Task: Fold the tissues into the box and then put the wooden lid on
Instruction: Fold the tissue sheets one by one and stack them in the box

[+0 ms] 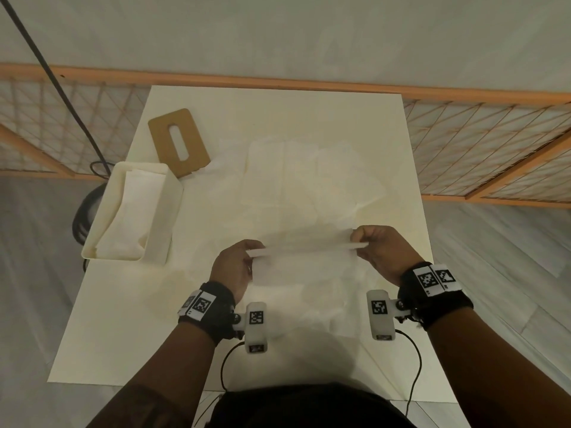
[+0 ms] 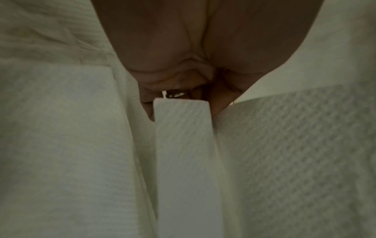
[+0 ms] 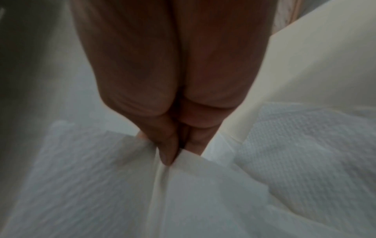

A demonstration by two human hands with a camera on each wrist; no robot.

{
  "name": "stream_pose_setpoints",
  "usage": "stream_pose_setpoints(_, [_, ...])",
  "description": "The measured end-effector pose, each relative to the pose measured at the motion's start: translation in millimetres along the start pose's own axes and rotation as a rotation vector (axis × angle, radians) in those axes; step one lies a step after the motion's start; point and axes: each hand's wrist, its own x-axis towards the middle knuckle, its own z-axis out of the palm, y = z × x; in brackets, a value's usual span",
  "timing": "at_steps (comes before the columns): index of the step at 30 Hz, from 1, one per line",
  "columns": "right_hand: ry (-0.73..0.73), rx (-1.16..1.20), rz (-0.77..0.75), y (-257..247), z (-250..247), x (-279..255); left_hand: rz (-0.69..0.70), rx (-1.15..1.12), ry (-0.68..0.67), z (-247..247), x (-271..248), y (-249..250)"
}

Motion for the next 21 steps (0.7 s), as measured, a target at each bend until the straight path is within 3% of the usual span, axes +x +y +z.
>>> stream_pose_setpoints(3, [-0.007,-0.058,0.019,-2.0,0.4,-1.4,-0.017,-0.016,-0.092,-4.4,-2.9,1.5])
stream_pose_setpoints(5, [-0.006,0.158,0.048,-5.9,2.3,-2.7,-0.011,0.045,-0.094,-5.6,-2.1,1.4])
stream_pose_setpoints(8, [0.018,0.393,0.142,-4.4,6.8,-1.2,0.108,0.256,-0.071,-11.2,-0.5,-3.0])
stream_pose_setpoints(10, [0.035,0.282,0.212,1.1,10.1,1.1,0.174,0.382,-0.088,-15.9,-3.1,-5.1])
stream_pose_setpoints(15, [-0.004,-0.126,0.199,18.1,20.6,2.7,0.33,0.709,-0.069,-26.8,-13.1,-14.1])
stream_pose_setpoints(18, [-0.001,-0.066,0.246,24.3,28.5,0.7,0.331,0.835,-0.051,-36.8,-18.3,-26.8])
stream_pose_setpoints(21, [0.026,0.076,0.28,26.2,35.1,-1.4,0.329,0.787,-0.011,-40.5,-21.2,-35.8])
